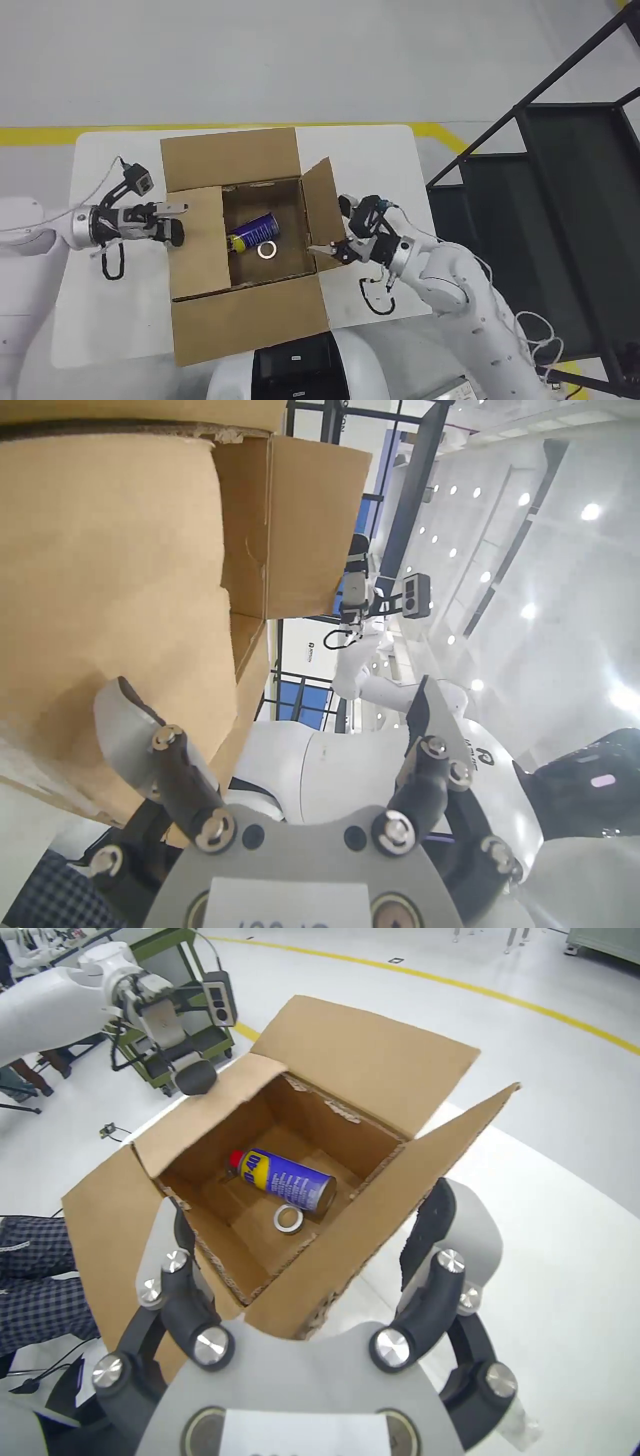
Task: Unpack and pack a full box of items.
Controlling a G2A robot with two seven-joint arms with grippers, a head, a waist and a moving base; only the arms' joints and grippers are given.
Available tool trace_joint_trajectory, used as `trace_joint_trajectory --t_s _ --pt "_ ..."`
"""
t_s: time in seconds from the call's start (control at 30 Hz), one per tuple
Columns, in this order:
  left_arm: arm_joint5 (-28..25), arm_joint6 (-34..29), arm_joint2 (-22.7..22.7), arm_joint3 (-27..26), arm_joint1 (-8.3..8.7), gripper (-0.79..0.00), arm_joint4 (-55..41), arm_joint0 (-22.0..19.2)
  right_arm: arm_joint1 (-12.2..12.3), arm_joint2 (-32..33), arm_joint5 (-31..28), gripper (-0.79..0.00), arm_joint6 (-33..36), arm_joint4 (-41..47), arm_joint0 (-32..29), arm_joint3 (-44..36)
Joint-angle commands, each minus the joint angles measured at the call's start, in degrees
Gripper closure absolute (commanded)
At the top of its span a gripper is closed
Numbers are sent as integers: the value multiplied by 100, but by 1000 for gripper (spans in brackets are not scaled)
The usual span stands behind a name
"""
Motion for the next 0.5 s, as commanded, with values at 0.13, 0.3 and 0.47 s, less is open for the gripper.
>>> trace_joint_trajectory --t_s 0.13,0.3,0.47 --pt "-28 80 161 33 -28 -785 105 -45 -29 -576 -303 -785 61 118 344 -79" --pt "-49 92 153 73 -30 -785 -11 -23 -96 -1239 -184 -785 388 -106 795 285" --pt "-83 84 33 57 -2 -785 -117 46 -199 -1923 82 -785 720 -379 1249 764"
